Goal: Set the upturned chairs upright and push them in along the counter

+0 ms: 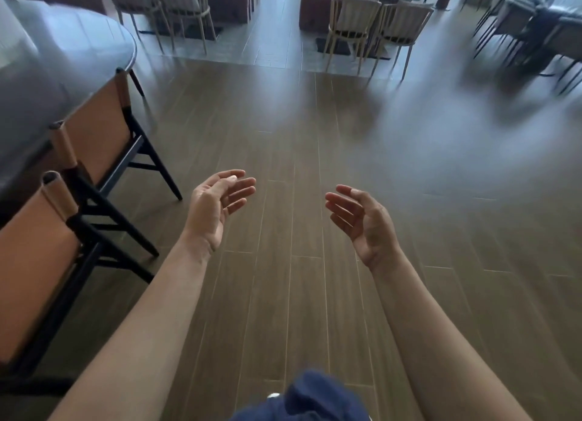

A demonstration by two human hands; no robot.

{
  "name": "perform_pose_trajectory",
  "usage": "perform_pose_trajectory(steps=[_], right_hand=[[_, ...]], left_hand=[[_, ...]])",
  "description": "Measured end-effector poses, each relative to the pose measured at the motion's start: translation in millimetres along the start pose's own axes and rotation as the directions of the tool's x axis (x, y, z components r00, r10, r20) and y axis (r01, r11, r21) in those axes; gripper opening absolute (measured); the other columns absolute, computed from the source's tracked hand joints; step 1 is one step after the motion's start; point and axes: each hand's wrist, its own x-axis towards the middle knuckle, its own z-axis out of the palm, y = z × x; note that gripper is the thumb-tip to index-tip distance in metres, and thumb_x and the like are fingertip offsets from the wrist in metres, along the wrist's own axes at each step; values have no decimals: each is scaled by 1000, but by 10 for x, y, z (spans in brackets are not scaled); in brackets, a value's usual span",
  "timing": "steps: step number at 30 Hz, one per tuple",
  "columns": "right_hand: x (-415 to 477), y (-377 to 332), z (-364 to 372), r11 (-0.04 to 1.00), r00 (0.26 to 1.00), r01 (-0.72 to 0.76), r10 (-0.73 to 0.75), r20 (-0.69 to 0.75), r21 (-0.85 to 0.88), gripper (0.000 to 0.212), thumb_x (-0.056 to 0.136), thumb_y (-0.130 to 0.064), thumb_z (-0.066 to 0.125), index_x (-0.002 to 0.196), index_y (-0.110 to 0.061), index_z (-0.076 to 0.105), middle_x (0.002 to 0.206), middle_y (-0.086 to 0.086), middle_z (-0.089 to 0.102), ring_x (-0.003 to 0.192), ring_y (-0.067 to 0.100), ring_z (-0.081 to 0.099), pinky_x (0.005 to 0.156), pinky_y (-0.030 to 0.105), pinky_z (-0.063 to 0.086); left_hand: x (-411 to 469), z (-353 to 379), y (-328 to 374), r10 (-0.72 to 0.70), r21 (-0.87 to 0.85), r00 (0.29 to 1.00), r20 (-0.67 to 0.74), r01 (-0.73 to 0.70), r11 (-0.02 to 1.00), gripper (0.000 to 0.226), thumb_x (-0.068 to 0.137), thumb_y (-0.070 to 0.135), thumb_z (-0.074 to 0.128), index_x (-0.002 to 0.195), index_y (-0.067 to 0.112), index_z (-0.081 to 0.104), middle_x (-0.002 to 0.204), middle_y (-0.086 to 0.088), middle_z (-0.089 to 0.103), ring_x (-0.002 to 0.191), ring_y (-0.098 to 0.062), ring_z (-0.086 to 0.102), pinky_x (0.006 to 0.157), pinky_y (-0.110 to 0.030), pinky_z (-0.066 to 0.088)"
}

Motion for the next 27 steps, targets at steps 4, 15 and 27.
perform_pose_trajectory(steps=[4, 15, 27], right_hand=[[531, -80, 72, 1000, 1000, -17, 17, 0, -3, 24, 98, -21, 48, 104, -11, 69, 104, 12, 74, 94, 20, 71, 83, 31, 52], [2330, -495, 203, 994, 998, 13, -7, 59, -113, 25, 99, -20, 47, 103, -12, 70, 105, 10, 74, 100, 22, 70, 87, 33, 51], [4203, -982, 492, 980, 992, -12, 37, 120, -200, 27, 99, -20, 46, 105, -13, 71, 104, 8, 75, 103, 21, 70, 87, 32, 51]], left_hand=[[527, 84, -24, -22, 10, 1000, -6, 22, 1000, 22, 96, 10, 45, 100, 12, 66, 97, -12, 74, 97, -26, 69, 81, -31, 50], [2142, 452, 1, 21, 12, 996, -84, -20, 1000, 18, 95, 12, 48, 99, 12, 66, 98, -11, 73, 95, -24, 69, 80, -30, 50], [3889, 879, 146, 43, -20, 985, -164, -47, 999, 18, 94, 11, 47, 93, 11, 66, 98, -12, 73, 94, -24, 69, 81, -30, 50]])
